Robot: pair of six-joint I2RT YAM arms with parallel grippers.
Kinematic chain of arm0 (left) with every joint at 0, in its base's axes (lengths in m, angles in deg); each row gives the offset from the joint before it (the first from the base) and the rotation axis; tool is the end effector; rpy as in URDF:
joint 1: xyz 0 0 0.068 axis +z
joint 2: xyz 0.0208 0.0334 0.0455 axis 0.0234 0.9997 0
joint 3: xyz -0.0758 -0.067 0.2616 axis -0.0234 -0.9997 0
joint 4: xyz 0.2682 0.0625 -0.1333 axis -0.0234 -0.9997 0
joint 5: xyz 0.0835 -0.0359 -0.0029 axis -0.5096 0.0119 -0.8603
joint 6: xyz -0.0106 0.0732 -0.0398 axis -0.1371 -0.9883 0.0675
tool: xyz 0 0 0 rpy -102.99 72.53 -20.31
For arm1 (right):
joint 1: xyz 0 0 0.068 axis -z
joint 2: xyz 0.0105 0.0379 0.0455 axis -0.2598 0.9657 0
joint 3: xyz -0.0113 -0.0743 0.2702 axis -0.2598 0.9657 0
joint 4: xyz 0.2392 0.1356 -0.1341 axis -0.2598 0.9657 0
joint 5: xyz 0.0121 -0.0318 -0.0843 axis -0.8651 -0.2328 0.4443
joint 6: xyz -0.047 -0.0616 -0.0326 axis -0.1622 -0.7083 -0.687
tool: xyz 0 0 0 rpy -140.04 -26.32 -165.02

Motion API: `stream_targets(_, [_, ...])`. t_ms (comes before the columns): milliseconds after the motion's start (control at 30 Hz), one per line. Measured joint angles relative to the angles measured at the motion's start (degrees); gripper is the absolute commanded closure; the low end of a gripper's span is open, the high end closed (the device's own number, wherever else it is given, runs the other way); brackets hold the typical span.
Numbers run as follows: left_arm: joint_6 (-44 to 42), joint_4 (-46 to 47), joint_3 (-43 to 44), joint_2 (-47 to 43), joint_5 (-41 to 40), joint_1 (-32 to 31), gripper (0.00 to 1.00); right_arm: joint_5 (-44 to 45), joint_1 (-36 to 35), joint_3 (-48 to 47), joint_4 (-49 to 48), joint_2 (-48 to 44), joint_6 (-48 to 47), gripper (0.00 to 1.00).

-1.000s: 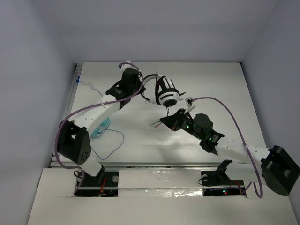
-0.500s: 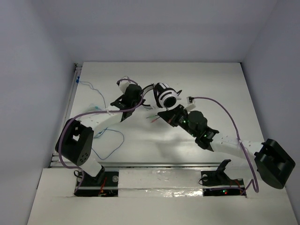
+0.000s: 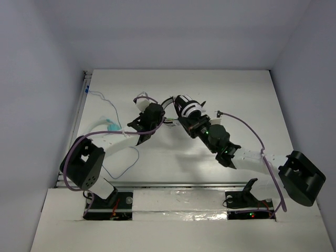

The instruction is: Wrap the headphones

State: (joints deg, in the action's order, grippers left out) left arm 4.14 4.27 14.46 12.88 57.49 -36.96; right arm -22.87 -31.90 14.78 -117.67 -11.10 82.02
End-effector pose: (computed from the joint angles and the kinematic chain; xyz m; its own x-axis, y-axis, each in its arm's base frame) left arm 0.3362 -0.2261 0.2001 -0.4099 -0.5823 -0.7021 -0.0951 0.7928 -0.6020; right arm 0.2476 0.2335 0.2159 -0.4979 0.8543 -0.1493 -0.0404 0.1491 0.9880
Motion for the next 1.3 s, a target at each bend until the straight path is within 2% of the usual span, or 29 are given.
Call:
stream_targets(200, [-0.17,0.5,-2.75,-0.02,-0.85,0.07,1.0,2.36,-0.02,-0.2,-4.07,5.22,4.76,0.74])
stream_targets(367, [-2.32,-1.46,-4.35,0.0,-0.37,-0.48,1.0,5.09,0.0,-0.52,-6.23,7.06,6.86,0.69])
stream_targets(567, [-3.98,-3.54,-4.59,1.07,0.02,-1.53,1.0,6.51,0.0,-2.38,-4.37,10.08,6.54,0.75])
stream_targets(767, [-6.54,-6.29,-1.68,5.01,1.22,-1.81,1.0,6.03,0.0,-4.42,-1.88,14.67,4.33,0.75])
stream_targets(967, [-7.78,-6.1,-0.11,8.96,0.72,-1.84,1.0,6.99,0.22,-6.08,4.33,11.54,-2.78,0.73])
stream_targets(1000, [-8.07,-5.97,0.2,9.4,0.59,-1.84,1.0,7.76,0.44,-6.56,5.64,9.66,-4.39,0.66])
stream_targets(1067, [-8.72,-5.07,0.59,10.08,0.26,-1.84,1.0,9.4,0.81,-7.34,7.72,5.38,-7.54,0.6])
stream_targets(1100, [-8.94,-4.66,0.7,10.34,0.07,-1.84,1.0,10.45,1.14,-7.76,8.61,3.1,-9.31,0.53])
stream_targets(1167, [-10.03,-3.21,1.07,11.23,-0.46,-1.84,1.0,12.31,1.99,-8.28,10.43,-1.09,-12.72,0.44])
stream_targets(1200, [-10.54,-2.73,1.4,11.74,-0.63,-1.84,1.0,13.6,2.38,-8.31,11.63,-3.41,-14.4,0.34])
stream_targets(1267, [-11.63,-2.14,2.8,13.03,-0.98,-1.84,0.92,15.85,3.08,-8.31,14.43,-7.82,-17.7,0.26])
stream_targets(1300, [-12.2,-2.03,3.8,13.64,-1.16,-1.84,0.87,17.05,3.43,-8.35,15.93,-10.08,-19.61,0.16])
